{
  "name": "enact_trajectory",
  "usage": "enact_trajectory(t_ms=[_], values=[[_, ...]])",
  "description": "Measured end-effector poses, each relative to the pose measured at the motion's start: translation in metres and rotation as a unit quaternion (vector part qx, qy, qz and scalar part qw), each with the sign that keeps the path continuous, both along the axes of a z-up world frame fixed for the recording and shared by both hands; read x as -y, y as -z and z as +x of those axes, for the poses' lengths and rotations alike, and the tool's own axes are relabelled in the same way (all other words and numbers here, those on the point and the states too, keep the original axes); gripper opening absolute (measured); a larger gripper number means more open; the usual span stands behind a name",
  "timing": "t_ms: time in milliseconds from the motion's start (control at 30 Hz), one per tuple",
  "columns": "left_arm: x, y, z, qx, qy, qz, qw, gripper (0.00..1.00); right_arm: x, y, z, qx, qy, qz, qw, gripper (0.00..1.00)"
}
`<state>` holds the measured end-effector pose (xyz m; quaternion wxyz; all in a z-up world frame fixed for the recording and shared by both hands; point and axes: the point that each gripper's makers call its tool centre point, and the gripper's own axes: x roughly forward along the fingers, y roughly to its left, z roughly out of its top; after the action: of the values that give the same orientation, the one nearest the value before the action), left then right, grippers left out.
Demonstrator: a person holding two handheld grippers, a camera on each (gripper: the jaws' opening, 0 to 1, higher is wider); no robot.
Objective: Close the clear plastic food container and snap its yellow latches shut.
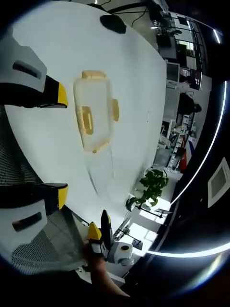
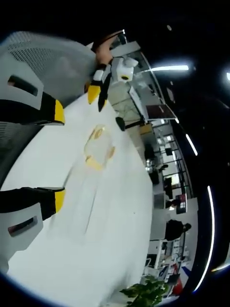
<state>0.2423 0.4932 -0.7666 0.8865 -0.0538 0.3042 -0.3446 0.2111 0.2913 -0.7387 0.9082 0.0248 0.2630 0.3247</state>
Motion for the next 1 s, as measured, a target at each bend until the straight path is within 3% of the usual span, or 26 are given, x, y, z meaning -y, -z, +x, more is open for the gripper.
enact_trajectory(t_ms=[433,800,1000], values=[[0.003,-0.006,-0.001,0.006,0.011,0.008,0.9999,0.61,-0.002,-0.006,0.000,0.006,-0.006,0.007,0.9999,0.48],[0.012,-0.018,-0.001,0.027,0.049,0.009,0.9984,0.61,0.002,-0.032,0.007,0.020,0.005,0.042,0.9989,0.49],[0.017,-0.021,0.000,0.022,0.065,0.003,0.9977,0.61,-0.010,-0.045,0.011,0.036,-0.005,0.055,0.9978,0.49]])
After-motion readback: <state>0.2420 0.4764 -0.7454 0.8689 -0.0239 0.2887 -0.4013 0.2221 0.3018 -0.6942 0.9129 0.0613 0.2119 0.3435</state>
